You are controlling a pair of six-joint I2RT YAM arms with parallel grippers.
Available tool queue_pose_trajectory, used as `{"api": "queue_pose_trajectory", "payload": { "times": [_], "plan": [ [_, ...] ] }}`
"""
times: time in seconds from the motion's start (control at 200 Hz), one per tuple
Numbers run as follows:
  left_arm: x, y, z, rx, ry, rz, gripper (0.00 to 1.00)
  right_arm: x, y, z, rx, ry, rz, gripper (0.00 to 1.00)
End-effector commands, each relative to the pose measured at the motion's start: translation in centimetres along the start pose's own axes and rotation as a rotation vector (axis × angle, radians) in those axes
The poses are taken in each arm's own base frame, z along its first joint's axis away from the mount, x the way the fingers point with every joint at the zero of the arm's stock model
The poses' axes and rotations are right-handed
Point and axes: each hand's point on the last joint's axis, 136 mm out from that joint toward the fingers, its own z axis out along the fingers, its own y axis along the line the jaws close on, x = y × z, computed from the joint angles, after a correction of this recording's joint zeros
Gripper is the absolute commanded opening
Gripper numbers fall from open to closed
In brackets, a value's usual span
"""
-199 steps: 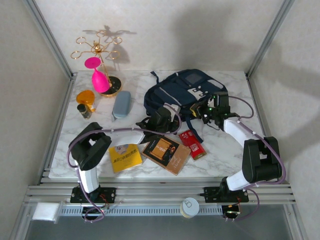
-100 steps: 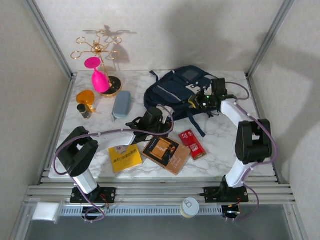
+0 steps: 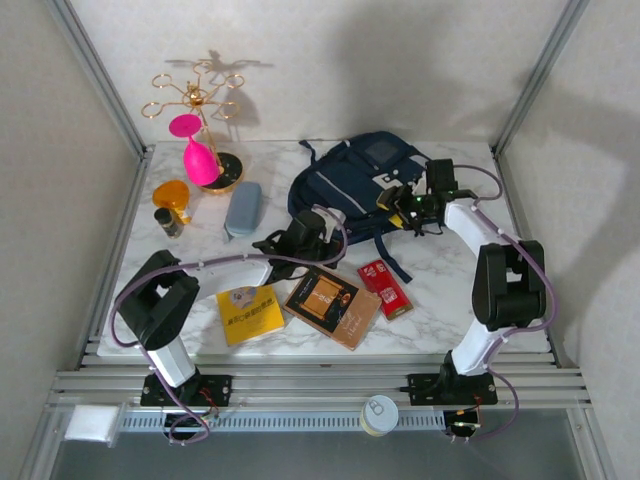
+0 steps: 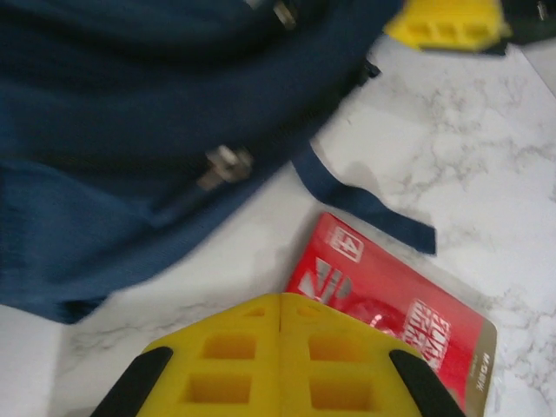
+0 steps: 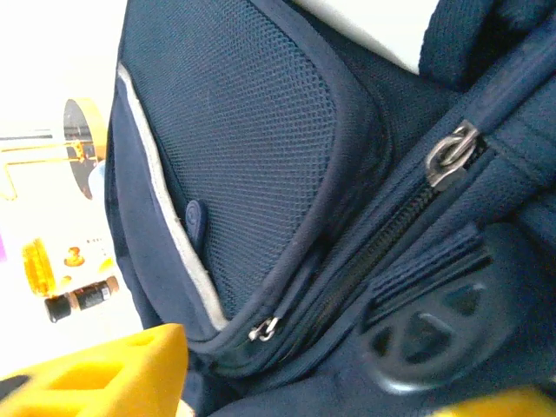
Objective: Pack books, pencil case, and school supplies into a backpack
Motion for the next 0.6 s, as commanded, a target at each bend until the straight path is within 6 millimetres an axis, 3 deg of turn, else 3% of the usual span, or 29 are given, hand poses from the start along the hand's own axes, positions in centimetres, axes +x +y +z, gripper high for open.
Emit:
{"api": "queue_pose_trajectory", "payload": {
  "times": [0.0, 0.06, 0.215, 0.375, 0.526, 0.596],
  "plan": [
    [-3.4, 0.7, -2.3, -0.003, -0.082, -0.069, 0.00, 0.1, 1.8, -0.7, -0.059, -0.053, -0.036, 0.70],
    [-3.3, 1.2, -2.5, -0.016, -0.083, -0.097, 0.00, 1.3, 1.5, 0.1, -0.062, -0.029, 0.006, 0.79],
    [-2.3, 1.8, -2.8, -0.029, -0.066, -0.141, 0.02, 4.9, 0.4, 1.9, -0.083, -0.002, 0.130, 0.86],
    [-1.1, 2.3, -2.3, -0.035, -0.050, -0.165, 0.08, 5.8, 0.2, 3.9, -0.098, -0.016, 0.212, 0.92],
    [-0.3, 2.2, -1.7, -0.027, -0.005, -0.146, 0.17, 4.4, 0.1, 5.5, -0.085, -0.051, 0.223, 0.85],
    [0.0, 1.8, -1.5, -0.003, 0.020, -0.076, 0.21, 3.8, 0.3, 5.5, -0.085, -0.073, 0.213, 0.74]
  ]
}}
